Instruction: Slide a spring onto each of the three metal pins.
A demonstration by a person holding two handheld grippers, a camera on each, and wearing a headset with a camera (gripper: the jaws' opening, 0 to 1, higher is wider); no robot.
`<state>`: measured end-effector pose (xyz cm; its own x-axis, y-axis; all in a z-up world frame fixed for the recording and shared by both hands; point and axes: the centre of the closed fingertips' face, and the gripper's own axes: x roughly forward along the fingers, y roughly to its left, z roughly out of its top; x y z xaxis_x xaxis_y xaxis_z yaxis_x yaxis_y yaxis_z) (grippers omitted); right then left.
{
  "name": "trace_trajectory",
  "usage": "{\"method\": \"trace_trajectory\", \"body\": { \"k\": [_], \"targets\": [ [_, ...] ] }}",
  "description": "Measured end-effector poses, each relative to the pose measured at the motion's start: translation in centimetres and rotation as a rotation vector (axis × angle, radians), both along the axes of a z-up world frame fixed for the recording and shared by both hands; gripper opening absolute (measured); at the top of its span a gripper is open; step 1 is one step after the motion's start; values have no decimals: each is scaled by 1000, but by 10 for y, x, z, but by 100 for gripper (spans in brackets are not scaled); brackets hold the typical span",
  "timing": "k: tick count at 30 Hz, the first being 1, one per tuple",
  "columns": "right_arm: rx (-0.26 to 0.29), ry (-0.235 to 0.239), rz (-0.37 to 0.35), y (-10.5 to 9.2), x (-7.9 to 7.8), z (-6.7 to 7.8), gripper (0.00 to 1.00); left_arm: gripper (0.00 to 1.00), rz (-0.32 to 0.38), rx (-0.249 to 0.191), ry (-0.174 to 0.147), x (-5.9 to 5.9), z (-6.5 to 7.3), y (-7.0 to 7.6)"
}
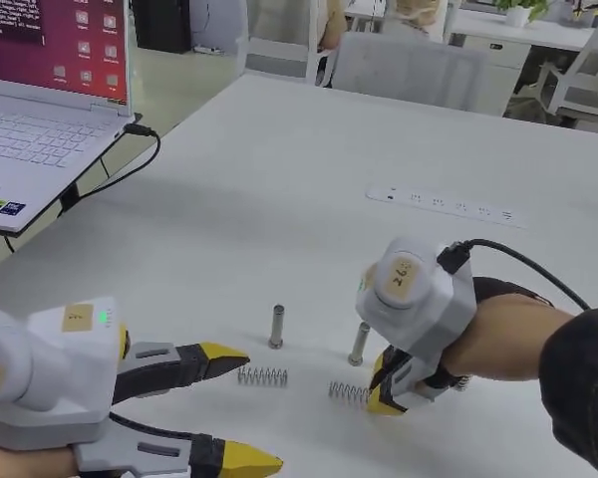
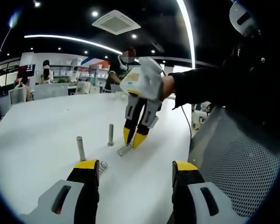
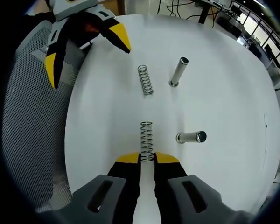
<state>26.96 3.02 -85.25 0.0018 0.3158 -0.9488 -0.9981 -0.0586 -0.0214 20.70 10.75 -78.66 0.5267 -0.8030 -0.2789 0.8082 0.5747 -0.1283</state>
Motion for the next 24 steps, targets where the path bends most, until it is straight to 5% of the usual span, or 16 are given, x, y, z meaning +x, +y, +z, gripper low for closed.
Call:
{"method": "trace_trajectory", "body": {
  "k": [24],
  "targets": [
    [19, 15, 89, 16, -33, 37, 8, 44, -38, 15, -4, 4, 3, -8]
  ]
}}
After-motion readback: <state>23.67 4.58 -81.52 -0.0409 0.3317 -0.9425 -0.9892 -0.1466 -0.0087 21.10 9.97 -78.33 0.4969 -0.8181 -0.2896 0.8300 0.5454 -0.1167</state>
